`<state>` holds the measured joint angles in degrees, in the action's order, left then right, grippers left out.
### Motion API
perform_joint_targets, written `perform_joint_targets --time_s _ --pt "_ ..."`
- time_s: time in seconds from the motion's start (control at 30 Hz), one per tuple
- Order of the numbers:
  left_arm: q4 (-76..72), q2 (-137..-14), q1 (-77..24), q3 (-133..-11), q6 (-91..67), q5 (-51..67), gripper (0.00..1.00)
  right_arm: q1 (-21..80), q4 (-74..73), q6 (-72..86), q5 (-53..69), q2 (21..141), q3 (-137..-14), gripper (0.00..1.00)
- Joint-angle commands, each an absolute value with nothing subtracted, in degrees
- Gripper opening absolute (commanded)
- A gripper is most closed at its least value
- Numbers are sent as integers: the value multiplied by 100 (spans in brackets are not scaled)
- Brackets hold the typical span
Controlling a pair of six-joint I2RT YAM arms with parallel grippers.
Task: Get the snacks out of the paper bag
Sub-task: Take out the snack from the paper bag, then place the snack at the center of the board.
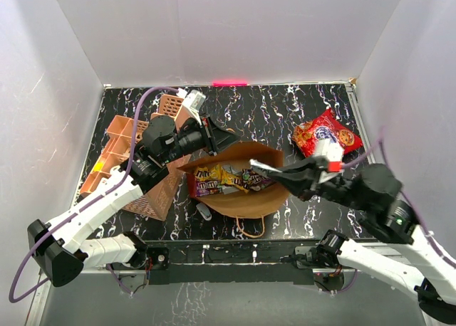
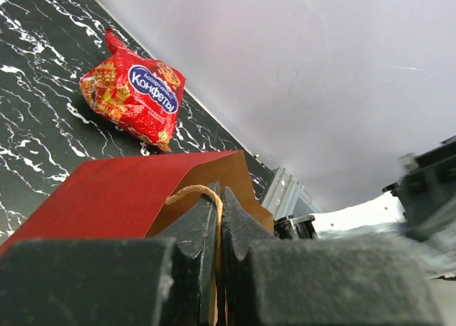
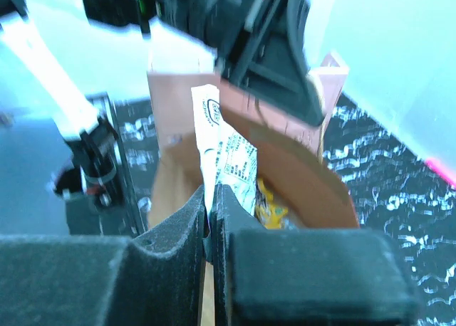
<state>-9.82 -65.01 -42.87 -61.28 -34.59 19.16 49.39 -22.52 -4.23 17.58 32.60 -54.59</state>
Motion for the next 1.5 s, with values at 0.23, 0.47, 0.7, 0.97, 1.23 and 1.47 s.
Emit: perform_joint_targets --time_s 0.23,0.47,0.7,0.97,1.23,1.47 --pt "-885 -6354 -4307 -6422 -3227 1679 0 4931 -2349 1097 -2443 3356 -6818 7" --pt "-774 -6305 -4307 -6436 -3192 1662 0 4934 -2576 197 -5383 4639 -7185 7" --pt "-669 -6296 -4307 -6512 -3117 1675 0 4508 -1922 -1218 -6641 6097 -7188 7" --pt "-576 -6250 -4308 -6516 -3051 1648 0 2117 -1907 -287 -4517 7043 -6792 7" --pt "-550 -6196 -4307 -6491 -3063 1815 0 881 -1527 -234 -3936 8055 -6472 7" --pt "-668 -6092 -4307 -6368 -3078 1897 0 640 -1149 -435 -4291 9267 -6992 7"
